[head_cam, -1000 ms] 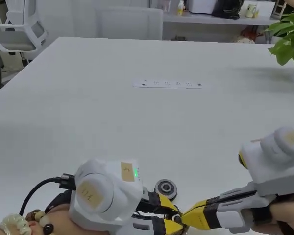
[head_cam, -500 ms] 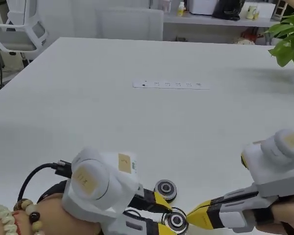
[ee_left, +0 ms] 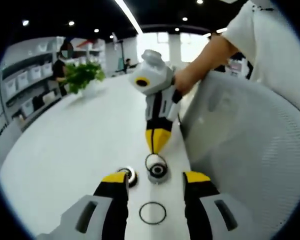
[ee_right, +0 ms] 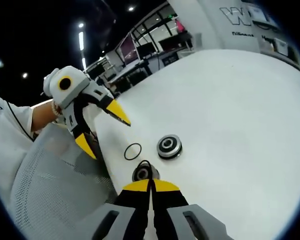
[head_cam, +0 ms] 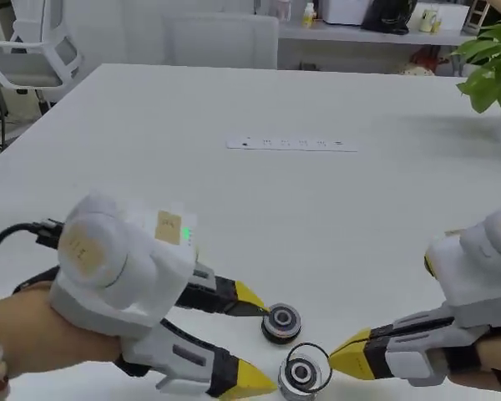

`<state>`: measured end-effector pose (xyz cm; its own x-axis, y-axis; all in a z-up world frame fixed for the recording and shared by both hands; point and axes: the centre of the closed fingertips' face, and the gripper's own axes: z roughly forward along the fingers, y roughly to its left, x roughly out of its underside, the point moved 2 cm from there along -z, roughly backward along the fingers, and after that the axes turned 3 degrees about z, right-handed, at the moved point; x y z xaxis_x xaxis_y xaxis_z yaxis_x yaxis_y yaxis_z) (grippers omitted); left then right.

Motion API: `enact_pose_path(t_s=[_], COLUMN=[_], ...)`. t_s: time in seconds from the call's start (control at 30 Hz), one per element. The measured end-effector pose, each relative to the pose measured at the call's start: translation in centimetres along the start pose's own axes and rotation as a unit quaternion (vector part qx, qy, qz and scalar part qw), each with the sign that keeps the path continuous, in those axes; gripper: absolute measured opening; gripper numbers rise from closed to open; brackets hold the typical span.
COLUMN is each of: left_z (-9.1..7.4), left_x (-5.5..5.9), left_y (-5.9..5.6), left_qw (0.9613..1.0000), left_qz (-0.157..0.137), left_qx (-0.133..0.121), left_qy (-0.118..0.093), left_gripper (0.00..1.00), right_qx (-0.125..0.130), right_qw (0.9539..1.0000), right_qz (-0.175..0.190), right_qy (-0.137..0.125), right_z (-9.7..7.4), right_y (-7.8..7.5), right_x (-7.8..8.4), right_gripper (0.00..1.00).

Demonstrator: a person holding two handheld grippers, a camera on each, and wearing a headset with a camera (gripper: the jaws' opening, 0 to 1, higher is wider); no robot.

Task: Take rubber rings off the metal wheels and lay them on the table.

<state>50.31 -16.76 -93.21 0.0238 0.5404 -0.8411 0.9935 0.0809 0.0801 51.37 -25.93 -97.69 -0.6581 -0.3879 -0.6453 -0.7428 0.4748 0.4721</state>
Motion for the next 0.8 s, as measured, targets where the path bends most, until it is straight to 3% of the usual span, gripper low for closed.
enact_pose_path(t_s=[0.17, 0.47, 0.6, 0.8], left_z=[-2.3, -6.1, -7.6, -10.2], left_x=[0.2, 0.8, 2.0, 4.7], left_y=[0.4, 0.7, 0.2, -0.6], left_qw=[0.9996, 0.9956, 0.9933, 0.9854], left_qz=[-0.001, -0.028, -0.045, -0.081], left_qx=[-0.027, -0.087, -0.105, -0.15], left_qy=[0.003, -0.018, -0.016, 0.002], left_gripper=[0.5, 0.58, 0.6, 0.63], right_qx=[0.004, 0.015, 0.023, 0.013], right_qw=[0.9999, 0.9993, 0.9988, 0.9982], right_qz=[-0.003, -0.011, -0.025, -0.023], right_qy=[-0.01, -0.031, -0.036, -0.053], right_z=[-1.1, -2.9, -3.7, -4.6], right_y=[0.2, 1.2, 1.6, 2.2], right_x=[-0.5, -1.9, -2.5, -3.5], right_gripper=[0.0, 0.0, 0.0, 0.0])
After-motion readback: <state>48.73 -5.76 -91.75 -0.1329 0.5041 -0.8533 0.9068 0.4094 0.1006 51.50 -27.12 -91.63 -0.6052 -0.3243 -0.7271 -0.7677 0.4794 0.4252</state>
